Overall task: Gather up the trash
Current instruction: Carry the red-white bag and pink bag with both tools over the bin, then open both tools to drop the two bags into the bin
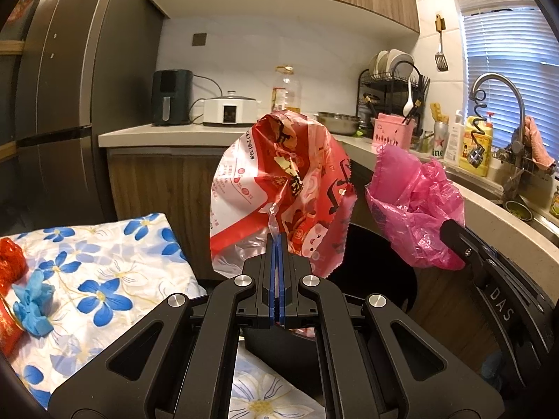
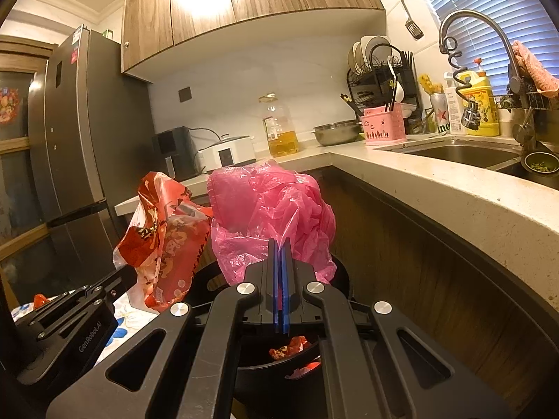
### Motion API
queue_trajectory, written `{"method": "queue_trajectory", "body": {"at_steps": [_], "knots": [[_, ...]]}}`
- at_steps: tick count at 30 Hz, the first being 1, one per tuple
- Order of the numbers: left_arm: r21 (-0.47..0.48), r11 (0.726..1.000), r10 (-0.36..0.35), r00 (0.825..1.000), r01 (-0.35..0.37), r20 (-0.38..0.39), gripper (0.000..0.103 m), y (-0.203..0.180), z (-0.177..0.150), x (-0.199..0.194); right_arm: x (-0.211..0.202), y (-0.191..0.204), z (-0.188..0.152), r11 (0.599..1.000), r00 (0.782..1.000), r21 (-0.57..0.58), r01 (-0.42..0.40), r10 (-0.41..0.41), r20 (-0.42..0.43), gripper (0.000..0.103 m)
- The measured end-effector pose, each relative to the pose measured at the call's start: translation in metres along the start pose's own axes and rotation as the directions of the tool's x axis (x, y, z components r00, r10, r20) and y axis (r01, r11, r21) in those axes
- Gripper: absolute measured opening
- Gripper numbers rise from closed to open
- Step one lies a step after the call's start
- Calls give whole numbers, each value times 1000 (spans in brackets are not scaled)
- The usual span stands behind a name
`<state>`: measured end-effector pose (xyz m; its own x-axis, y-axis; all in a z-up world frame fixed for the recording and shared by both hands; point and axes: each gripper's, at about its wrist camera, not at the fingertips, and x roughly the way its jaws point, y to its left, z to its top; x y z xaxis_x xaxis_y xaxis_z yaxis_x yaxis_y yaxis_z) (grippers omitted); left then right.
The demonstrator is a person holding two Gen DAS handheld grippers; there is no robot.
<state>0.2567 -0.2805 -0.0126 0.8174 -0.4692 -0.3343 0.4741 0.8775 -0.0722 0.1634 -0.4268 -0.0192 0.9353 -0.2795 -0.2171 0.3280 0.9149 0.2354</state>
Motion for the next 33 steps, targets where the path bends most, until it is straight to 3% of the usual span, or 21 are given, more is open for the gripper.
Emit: {"method": "queue_trajectory", "body": {"at_steps": [24,27,29,33], "knots": [[19,999,-29,998,30,-57,1,-8,-14,31,28,-8,-6,1000,998,-5,-23,23,-53,4],[20,999,-40,997,42,-65,2,-8,-16,33,31,-10,-8,1000,998,-6,-22,22,-64,15],[20,998,-51,996,53,-68,2,-8,-18,34,32,-12,-9,1000,998,-2,-23,23,-66,29],[22,997,-68,995,70,-76,7,-8,-20,36,34,-15,-10,1000,997,3,-18,18,-72,34]]}}
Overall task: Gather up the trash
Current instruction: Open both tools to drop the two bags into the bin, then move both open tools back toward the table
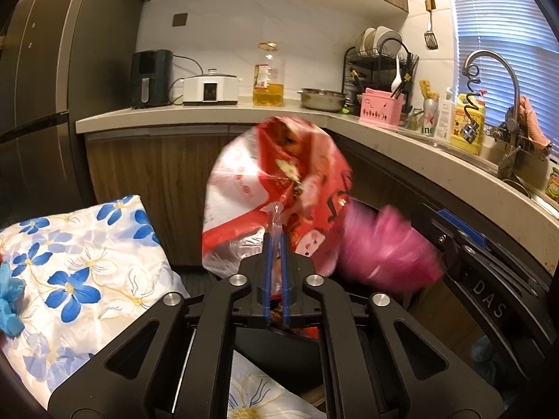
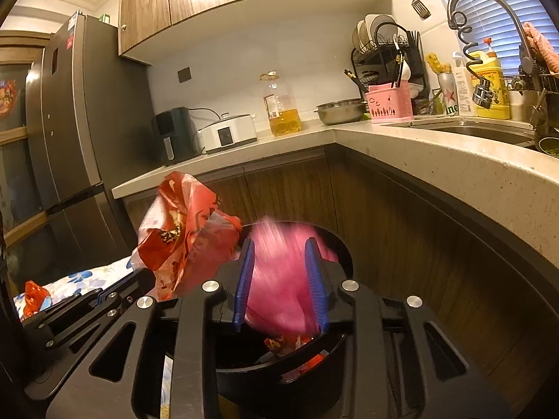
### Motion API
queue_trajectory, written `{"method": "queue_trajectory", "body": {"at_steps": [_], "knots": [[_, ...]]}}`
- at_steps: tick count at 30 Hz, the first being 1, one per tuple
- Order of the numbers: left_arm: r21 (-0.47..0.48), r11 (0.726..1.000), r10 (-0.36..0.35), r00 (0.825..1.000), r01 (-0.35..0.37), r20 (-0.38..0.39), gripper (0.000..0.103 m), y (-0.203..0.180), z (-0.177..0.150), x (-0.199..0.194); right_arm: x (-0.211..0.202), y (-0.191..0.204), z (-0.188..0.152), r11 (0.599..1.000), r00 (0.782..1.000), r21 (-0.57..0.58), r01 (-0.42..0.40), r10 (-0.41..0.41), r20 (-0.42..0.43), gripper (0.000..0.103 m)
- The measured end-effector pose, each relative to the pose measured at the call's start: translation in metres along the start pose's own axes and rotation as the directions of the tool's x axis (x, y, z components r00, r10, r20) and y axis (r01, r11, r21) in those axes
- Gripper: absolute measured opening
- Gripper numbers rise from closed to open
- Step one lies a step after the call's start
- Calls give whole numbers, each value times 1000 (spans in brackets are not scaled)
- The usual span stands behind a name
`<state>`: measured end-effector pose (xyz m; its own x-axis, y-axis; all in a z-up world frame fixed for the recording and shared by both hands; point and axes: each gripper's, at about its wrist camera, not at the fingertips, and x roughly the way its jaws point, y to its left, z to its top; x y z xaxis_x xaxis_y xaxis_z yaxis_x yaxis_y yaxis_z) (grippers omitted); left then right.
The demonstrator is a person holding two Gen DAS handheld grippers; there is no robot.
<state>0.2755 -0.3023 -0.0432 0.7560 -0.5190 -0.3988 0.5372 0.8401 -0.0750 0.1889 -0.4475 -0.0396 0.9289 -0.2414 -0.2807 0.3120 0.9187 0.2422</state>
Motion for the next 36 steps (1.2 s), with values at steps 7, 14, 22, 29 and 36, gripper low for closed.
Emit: {"method": "queue_trajectory", "body": {"at_steps": [7,14,22,29,36], "knots": [[-27,1000,-4,1000,4,-4,35,5,-5,-2,-10,-5,0,1000,1000,11,15,-15,13,46],[-64,997,33,999,-31,25,71,17,-9,-24,-24,-2,-1,1000,1000,2,20,-20,24,61],[-98,987,133,989,-127,58,89,38,-19,-68,-43,10,-9,1000,1000,-14,-2,3,20,72],[-140,961,250,966,-240,67,91,72,-38,-112,-57,28,-18,999,999,-26,-42,42,9,75],[-186,910,387,920,-370,65,92,116,-59,-155,-69,66,-30,991,993,-51,-121,120,-7,75]]}}
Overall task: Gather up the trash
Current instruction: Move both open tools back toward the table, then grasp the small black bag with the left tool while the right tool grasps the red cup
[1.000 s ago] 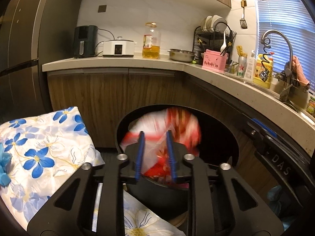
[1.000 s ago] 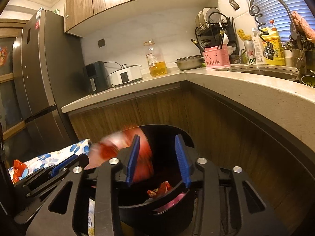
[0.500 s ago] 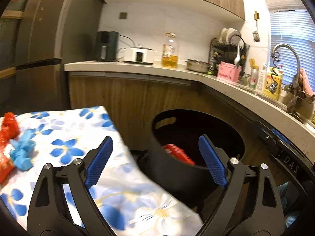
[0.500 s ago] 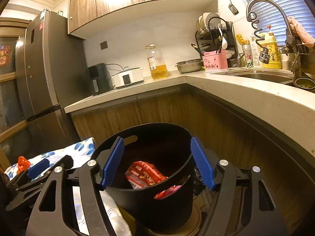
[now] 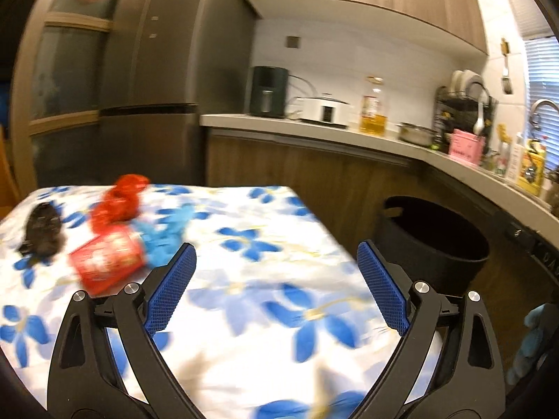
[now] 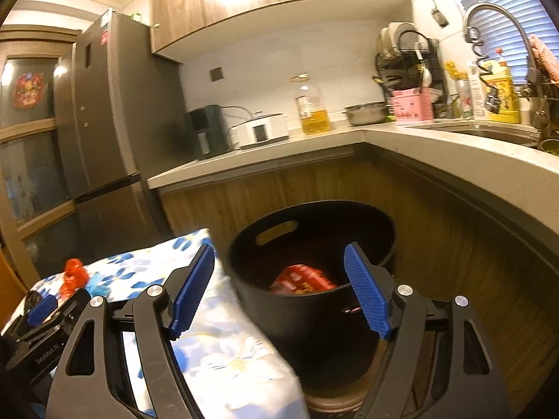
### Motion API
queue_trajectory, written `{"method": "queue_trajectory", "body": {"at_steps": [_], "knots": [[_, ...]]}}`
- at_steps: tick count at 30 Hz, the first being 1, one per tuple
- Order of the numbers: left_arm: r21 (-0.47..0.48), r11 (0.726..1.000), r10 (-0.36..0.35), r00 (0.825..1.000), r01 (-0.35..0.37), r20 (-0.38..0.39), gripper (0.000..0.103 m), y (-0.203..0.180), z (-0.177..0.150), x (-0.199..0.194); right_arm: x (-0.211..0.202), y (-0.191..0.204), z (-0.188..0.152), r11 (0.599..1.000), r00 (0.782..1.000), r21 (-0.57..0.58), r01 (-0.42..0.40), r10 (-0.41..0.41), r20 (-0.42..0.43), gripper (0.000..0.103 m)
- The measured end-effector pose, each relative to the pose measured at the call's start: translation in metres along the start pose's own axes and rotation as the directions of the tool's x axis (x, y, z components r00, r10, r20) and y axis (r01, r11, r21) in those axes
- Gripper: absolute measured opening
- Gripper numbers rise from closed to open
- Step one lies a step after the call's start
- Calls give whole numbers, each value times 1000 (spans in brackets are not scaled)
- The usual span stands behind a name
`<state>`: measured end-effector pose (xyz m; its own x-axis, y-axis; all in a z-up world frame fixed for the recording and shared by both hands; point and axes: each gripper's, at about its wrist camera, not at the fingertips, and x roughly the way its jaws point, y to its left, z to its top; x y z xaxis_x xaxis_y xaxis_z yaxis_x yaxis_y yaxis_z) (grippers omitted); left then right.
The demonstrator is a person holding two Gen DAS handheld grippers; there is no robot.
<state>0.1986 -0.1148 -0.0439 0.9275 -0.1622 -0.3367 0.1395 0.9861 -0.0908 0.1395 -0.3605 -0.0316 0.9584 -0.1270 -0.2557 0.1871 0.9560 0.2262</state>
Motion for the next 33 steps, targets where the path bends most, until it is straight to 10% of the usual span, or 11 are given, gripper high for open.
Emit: {"method": "queue_trajectory", "body": {"at_steps": [12,26,33], "knots": [[-112,976,187,982,-186,-1,92,110,-4,-29,13,94,-24,982,982,-67,-178,172,-80,75],[-255,894,381,924,-368,2,92,216,-12,-82,40,235,-81,899,871,-74,-432,395,-292,75],[-309,864,421,907,-398,8,92,253,-14,-102,57,288,-95,904,858,-30,-427,394,-331,83]]}}
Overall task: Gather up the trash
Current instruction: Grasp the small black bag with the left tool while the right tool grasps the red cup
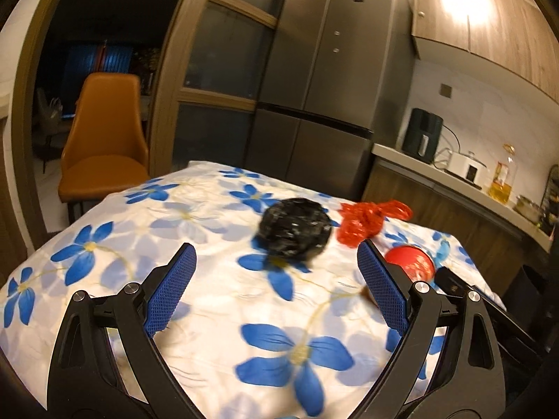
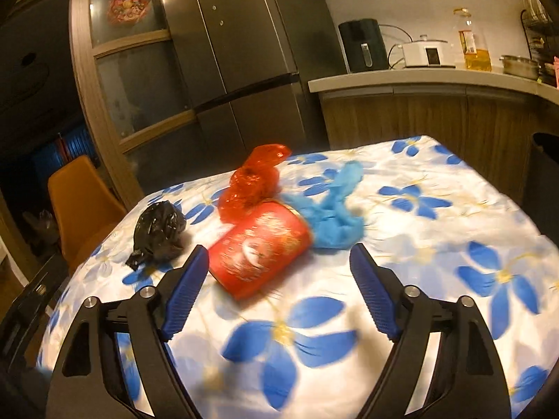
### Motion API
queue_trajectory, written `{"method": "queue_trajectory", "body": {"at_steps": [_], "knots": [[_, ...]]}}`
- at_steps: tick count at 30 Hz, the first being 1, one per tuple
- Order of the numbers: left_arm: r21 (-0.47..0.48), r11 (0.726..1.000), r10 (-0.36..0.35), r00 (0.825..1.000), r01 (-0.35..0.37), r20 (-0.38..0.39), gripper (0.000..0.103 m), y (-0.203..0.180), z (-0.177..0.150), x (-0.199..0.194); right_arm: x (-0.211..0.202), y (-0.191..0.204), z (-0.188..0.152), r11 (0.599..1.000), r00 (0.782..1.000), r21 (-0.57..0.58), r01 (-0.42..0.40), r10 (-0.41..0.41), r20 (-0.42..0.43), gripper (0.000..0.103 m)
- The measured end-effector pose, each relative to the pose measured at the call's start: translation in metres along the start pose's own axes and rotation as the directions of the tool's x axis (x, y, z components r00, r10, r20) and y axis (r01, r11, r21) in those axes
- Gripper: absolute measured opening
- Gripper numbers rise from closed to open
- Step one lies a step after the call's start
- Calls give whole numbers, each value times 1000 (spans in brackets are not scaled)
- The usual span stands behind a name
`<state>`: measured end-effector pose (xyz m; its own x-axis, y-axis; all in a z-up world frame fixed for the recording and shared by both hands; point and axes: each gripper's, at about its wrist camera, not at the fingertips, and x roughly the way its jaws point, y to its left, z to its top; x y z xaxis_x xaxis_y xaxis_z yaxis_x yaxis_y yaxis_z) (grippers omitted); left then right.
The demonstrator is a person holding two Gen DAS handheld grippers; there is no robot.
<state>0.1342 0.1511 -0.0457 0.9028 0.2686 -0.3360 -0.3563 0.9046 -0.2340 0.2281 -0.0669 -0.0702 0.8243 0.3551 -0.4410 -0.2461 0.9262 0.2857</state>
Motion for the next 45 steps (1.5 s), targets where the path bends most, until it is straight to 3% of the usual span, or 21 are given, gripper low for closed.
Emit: {"method": "queue_trajectory", "body": {"at_steps": [7,13,20,34,38,41,45], "knots": [[-26,1000,-9,1000,9,20,92,19,9,-1,36,12,3,993,996,81,82,-79,-33,84],[-31,999,-23,1000,24,19,92,24,15,8,58,18,2,988,992,114,107,-97,-84,84],[-37,999,-38,999,38,-18,92,23,22,31,62,14,0,987,991,129,93,-79,-106,62],[15,998,-54,983,58,-173,90,-12,23,100,41,8,-1,997,996,76,26,-19,-85,50],[22,998,-57,964,65,-258,76,-19,18,124,25,4,-4,999,998,46,13,-10,-62,49],[20,997,-60,949,70,-310,59,-19,12,136,10,3,-5,1000,999,19,-1,2,-36,49],[-14,997,-80,938,80,-339,25,-13,8,142,-8,1,-4,1000,1000,-4,-16,16,-11,49]]}}
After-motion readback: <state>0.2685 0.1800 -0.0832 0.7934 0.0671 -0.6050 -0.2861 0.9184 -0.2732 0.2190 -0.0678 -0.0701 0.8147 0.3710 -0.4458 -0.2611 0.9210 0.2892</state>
